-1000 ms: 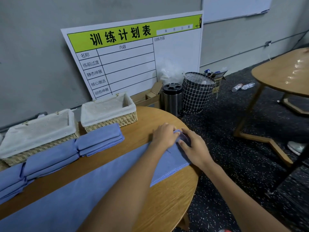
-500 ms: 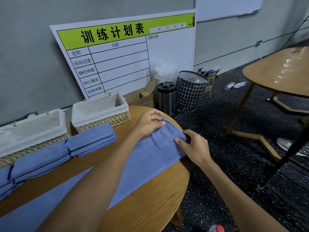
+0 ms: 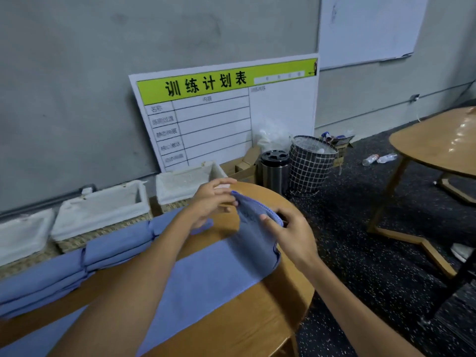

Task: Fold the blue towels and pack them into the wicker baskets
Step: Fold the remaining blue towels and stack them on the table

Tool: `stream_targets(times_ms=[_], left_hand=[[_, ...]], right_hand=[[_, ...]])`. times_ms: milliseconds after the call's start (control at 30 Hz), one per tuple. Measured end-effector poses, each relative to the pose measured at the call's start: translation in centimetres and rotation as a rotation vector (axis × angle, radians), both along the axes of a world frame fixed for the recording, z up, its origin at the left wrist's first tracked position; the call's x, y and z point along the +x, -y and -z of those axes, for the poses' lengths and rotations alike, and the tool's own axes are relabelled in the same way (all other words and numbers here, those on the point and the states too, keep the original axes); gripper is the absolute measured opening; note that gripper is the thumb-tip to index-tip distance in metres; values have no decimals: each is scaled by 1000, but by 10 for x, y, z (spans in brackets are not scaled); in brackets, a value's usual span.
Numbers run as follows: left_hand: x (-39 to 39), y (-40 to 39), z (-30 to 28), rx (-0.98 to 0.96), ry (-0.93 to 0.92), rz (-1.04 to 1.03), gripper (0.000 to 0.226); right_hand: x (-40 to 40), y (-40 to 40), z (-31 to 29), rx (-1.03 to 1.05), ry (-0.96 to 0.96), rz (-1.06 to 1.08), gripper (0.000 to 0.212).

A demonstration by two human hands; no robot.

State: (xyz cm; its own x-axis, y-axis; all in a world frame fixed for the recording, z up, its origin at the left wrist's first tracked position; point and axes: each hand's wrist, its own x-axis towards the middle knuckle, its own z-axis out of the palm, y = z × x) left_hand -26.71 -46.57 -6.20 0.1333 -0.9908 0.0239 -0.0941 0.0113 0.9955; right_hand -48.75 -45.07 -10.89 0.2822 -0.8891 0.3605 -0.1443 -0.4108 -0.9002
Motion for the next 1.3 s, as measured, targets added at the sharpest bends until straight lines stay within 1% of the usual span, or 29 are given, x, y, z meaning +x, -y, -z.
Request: stream_targets(times_ms=[67, 133, 167, 267, 333, 400, 500, 600, 800, 900, 967, 1033, 1067, 1133, 1167, 1200, 1233, 1300], left_hand=[[30, -30, -13, 24, -173, 17, 27], [66, -66, -22, 61, -327, 52, 38], [85, -84, -26, 80, -347, 38, 47], [139, -140, -31, 106, -285, -66, 73], [171, -179, -33, 120, -232, -121, 83], [200, -215, -34, 139, -181, -171, 89], [235, -264, -33, 162, -121, -240, 91], [259, -302, -28, 166, -114, -277, 91], [286, -345, -14, 184, -36, -335, 88], [289, -352, -2, 238, 97, -393, 85], [285, -354, 12, 286, 249, -425, 77], [281, -357, 30, 333, 439, -436, 64], [280, -359, 40, 353, 572, -441, 59], [278, -359, 54, 391, 959, -461, 49], [274, -357, 59, 382, 1132, -498, 41], [266, -352, 61, 340, 1225, -547, 31], [254, -346, 62, 269, 1237, -588, 23], [223, -328, 66, 119, 1141, -602, 22]], right_hand=[[30, -17, -14, 19, 5, -72, 31], [64, -38, -25, 30, 7, -177, 28], [81, -51, -30, 23, 6, -234, 27], [133, -94, -38, 16, 7, -370, 32], [166, -122, -37, 21, 9, -432, 31], [196, -148, -33, 26, 1, -489, 29], [236, -186, -23, 45, -27, -562, 32], [267, -218, -12, 74, -30, -622, 29], [303, -257, 5, 93, -38, -662, 31], [314, -270, 15, 103, -87, -671, 32], [320, -278, 26, 89, -177, -694, 32], [322, -285, 33, 75, -281, -741, 25], [320, -287, 34, 61, -305, -782, 26], [312, -283, 31, 16, -272, -807, 34], [306, -275, 27, -3, -212, -772, 36], [299, -263, 24, -27, -154, -693, 36], [294, -246, 24, -68, -119, -582, 35], [284, -208, 30, -167, -175, -367, 28]])
